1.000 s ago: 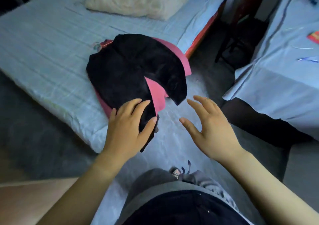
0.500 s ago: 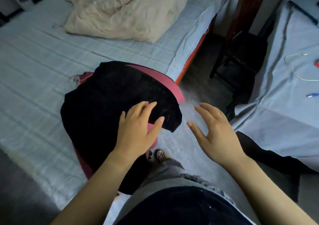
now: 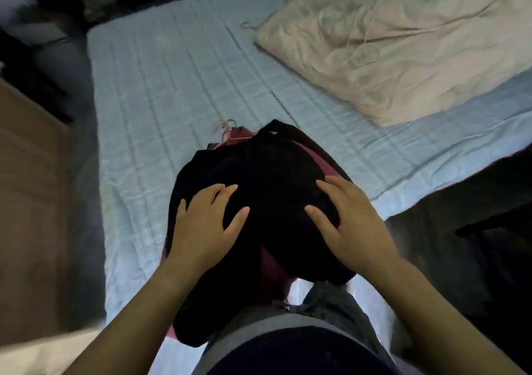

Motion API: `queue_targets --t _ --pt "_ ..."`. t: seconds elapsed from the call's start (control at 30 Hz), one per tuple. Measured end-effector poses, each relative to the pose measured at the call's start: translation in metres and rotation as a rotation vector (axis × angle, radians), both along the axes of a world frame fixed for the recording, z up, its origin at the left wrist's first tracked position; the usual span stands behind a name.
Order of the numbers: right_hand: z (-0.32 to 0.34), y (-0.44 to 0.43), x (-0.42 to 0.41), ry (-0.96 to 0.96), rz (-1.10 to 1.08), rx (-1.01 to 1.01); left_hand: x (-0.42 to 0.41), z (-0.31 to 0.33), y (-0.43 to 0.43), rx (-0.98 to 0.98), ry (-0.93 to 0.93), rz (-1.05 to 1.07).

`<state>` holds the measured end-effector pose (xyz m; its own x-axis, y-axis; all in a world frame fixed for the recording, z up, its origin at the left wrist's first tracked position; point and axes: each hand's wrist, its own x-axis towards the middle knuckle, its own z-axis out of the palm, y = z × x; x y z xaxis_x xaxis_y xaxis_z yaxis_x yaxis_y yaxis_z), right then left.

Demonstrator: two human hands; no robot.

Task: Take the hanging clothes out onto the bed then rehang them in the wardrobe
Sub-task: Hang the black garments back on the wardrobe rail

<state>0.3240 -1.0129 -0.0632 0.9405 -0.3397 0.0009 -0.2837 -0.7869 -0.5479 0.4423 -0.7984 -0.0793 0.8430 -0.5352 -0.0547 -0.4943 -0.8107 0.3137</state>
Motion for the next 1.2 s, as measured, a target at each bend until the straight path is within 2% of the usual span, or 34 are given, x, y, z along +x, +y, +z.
queue_targets --t 0.13,0.27,0.37,0.47,0.63,0.8,0.9,1.03,1.2 --pt "-0.013 -0.026 0.074 0.014 0.248 0.007 0.021 -0.002 0.000 0.007 -0.023 0.236" --pt "-0.033 -0.060 0.151 0.109 0.470 0.011 0.036 -0.008 -0.027 -0.006 -0.009 0.449" --pt "-0.064 -0.091 0.209 0.215 0.605 -0.101 0.058 -0.016 -0.041 -0.060 0.005 0.629" --pt "-0.109 -0.111 0.265 0.348 0.692 -0.167 0.081 -0.033 -0.048 -0.034 0.012 0.734" --pt "-0.173 -0.111 0.343 0.448 0.743 -0.184 0.099 -0.078 -0.068 0.063 0.151 0.763" --pt "-0.216 -0.099 0.384 0.556 0.658 -0.110 0.102 -0.124 -0.080 0.158 0.330 0.763" --pt "-0.233 -0.095 0.400 0.557 0.611 -0.088 0.125 -0.140 -0.077 0.209 0.397 0.741" --pt "-0.252 -0.095 0.407 0.558 0.574 -0.022 0.175 -0.159 -0.061 0.272 0.396 0.684" --pt "-0.261 -0.101 0.407 0.488 0.558 0.038 0.241 -0.185 -0.041 0.252 0.331 0.636"
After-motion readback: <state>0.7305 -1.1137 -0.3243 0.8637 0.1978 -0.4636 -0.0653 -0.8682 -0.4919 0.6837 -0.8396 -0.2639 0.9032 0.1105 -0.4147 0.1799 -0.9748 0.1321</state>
